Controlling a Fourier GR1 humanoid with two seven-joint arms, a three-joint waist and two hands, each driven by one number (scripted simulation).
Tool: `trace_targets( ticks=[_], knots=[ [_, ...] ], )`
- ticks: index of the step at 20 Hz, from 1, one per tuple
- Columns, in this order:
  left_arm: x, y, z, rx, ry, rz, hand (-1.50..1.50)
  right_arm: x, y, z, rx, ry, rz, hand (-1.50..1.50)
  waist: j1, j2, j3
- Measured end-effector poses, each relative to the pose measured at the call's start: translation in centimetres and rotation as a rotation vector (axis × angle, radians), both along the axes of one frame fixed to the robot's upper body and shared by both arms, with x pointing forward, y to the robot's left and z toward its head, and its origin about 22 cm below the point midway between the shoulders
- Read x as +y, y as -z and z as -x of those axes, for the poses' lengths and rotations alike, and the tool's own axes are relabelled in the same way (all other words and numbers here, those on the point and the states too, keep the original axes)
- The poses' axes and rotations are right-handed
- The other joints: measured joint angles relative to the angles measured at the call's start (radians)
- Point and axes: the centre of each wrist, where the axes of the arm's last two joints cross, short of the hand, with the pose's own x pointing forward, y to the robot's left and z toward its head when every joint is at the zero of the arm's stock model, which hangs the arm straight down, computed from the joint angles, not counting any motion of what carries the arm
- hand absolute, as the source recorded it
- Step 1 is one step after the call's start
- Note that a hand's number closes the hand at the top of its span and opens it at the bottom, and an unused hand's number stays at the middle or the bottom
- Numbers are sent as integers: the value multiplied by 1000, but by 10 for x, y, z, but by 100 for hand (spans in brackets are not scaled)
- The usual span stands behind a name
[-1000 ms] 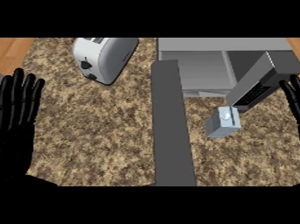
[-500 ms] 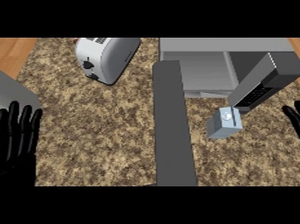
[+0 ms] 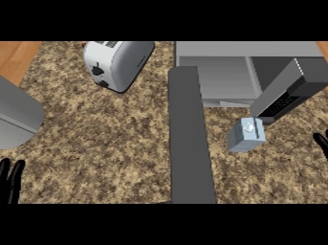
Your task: Pick up the milk, place it into the microwave and close the microwave
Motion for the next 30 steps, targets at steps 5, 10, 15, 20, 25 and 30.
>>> trace_targets(
  ticks=[5, 10, 15, 20, 25, 30],
  knots=[
    [12, 6, 15, 8, -1, 1, -150, 9, 11, -9, -1, 17, 22, -150, 2, 1, 0],
    [15, 11, 32, 6, -4, 0, -150, 15, 21, -16, 10, 48, 39, -150, 4, 1, 0],
    [24, 16, 50, 6, -2, -6, -150, 16, 43, -32, 25, 65, 69, -150, 7, 1, 0],
    [30, 20, 60, 10, -2, -7, -150, 13, 59, -54, 40, 73, 112, -150, 8, 2, 0],
    [37, 22, 69, 3, -12, -11, -150, 15, 78, -74, 46, 97, 146, -150, 9, 2, 0],
    [43, 18, 76, 5, -14, -15, -150, 15, 103, -99, 61, 152, 176, -150, 11, 3, 1]
  ],
)
